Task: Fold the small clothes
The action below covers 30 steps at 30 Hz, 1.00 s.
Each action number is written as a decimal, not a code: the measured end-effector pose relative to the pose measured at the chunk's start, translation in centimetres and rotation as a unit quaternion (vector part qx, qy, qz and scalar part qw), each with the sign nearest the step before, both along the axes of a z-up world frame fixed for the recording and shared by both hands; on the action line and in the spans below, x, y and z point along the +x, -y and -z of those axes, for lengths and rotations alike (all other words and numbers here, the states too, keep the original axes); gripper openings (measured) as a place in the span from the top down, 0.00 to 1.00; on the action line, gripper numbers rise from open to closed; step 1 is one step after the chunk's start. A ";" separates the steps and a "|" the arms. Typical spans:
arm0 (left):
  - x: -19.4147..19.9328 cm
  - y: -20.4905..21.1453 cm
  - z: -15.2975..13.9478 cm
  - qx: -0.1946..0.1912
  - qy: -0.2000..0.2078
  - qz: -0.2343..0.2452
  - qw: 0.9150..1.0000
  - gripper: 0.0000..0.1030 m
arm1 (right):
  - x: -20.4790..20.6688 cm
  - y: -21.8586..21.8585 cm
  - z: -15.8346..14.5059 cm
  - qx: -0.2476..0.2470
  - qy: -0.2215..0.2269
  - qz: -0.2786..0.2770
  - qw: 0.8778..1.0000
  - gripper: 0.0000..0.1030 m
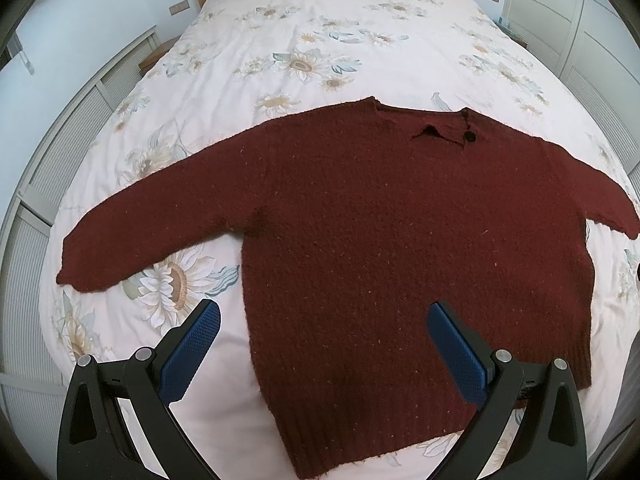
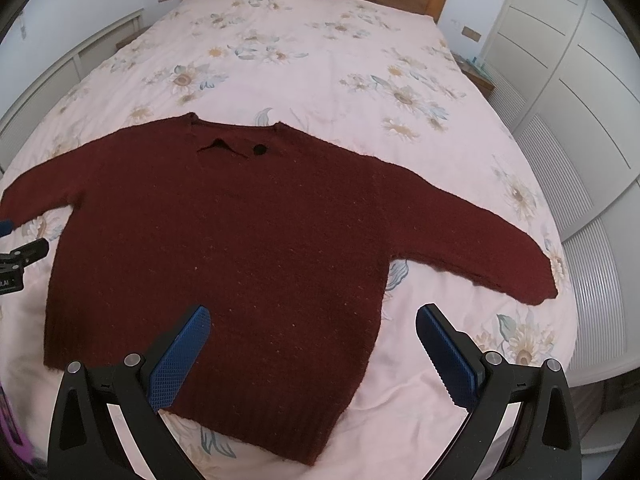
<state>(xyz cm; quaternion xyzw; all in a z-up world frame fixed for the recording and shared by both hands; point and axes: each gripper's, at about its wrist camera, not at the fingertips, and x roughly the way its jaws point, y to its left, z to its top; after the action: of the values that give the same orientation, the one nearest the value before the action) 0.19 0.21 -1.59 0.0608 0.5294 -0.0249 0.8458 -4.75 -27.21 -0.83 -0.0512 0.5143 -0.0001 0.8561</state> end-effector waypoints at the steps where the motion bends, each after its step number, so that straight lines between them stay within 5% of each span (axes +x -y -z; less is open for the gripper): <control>1: 0.1 0.1 0.0 0.001 0.000 0.000 1.000 0.01 | 0.0 0.0 0.0 0.001 0.000 0.000 1.000 0.00; 18: 1.2 0.4 0.1 0.008 0.002 0.012 1.000 0.01 | 1.4 3.5 0.6 0.030 0.022 0.032 0.999 0.00; 30: 5.0 0.9 0.8 0.036 0.013 0.020 0.999 0.01 | 6.4 22.2 4.3 0.025 0.012 0.189 0.982 0.00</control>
<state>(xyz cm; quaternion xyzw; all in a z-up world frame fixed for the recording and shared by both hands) 5.22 -0.67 -2.41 0.1020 0.5179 -0.0214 0.8491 1.66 -49.45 -5.18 0.0688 0.5041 -0.1497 0.8478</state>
